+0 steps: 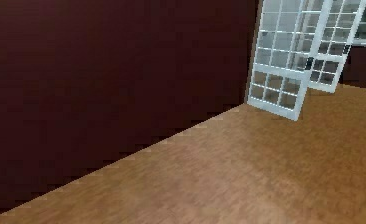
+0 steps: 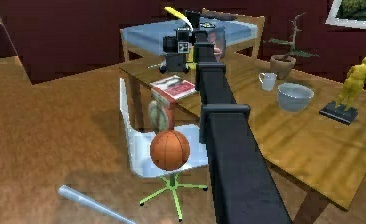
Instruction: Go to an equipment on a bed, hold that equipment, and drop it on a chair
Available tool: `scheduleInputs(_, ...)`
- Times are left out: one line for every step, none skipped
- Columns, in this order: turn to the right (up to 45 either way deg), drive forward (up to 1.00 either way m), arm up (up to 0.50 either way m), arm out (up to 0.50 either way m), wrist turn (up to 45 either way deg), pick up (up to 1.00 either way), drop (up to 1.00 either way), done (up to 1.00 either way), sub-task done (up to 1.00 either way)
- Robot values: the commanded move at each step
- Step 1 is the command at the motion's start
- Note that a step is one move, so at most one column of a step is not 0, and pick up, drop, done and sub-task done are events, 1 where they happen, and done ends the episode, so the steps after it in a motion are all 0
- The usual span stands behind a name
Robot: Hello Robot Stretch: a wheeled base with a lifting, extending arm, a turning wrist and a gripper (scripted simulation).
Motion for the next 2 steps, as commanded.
scheduleInputs(0.0, 0.00, 0.00, -0.10, 0.0, 0.00, 0.00, 0.00, 0.00)
scheduleInputs(0.0, 0.00, 0.00, 0.00, 0.0, 0.00, 0.00, 1.00, 0.00)
